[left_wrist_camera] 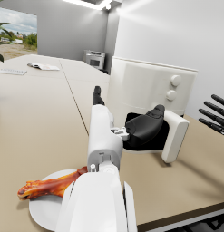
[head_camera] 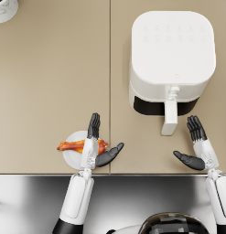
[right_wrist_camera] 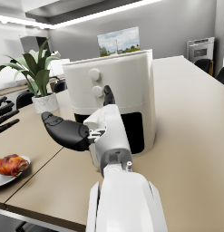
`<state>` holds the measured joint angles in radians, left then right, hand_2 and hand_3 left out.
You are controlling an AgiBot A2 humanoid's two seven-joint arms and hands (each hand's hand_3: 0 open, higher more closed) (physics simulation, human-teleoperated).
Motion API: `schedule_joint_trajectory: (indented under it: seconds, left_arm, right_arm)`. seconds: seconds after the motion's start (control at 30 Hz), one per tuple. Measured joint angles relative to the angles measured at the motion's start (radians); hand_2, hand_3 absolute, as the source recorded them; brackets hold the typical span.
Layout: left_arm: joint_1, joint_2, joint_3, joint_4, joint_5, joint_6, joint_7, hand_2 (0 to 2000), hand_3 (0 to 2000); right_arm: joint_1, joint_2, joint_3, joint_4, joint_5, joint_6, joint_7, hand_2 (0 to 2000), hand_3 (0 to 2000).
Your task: Pick up the drumstick and place it into the air fryer
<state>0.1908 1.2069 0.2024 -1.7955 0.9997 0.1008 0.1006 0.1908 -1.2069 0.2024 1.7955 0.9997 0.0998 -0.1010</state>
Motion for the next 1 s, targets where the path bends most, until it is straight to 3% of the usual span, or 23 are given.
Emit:
schedule_joint_trajectory:
  seconds: [0.1,0.3,0.57,0.97,1.0]
  left_arm:
    - [-0.003,0.008,0.008,0.000,0.000,-0.064,-0.064,0,0]
    - [-0.047,0.011,-0.094,-0.063,0.000,-0.096,-0.096,0,0]
    - [-0.095,0.019,-0.182,-0.105,0.356,-0.100,-0.100,0,0]
    - [-0.144,0.037,-0.284,-0.132,0.896,-0.101,-0.101,0,0]
    - [-0.147,0.038,-0.291,-0.134,0.941,-0.205,-0.101,0,0]
  right_arm:
    - [-0.003,-0.008,0.016,0.010,0.000,-0.063,0.064,0,0]
    - [-0.008,-0.025,-0.004,0.062,0.000,-0.095,0.096,0,0]
    - [0.018,-0.064,0.025,0.034,0.322,-0.099,0.101,0,0]
    - [0.042,-0.109,0.040,-0.011,0.379,-0.100,0.101,0,0]
    - [0.042,-0.112,0.039,-0.014,0.379,-0.100,0.101,0,0]
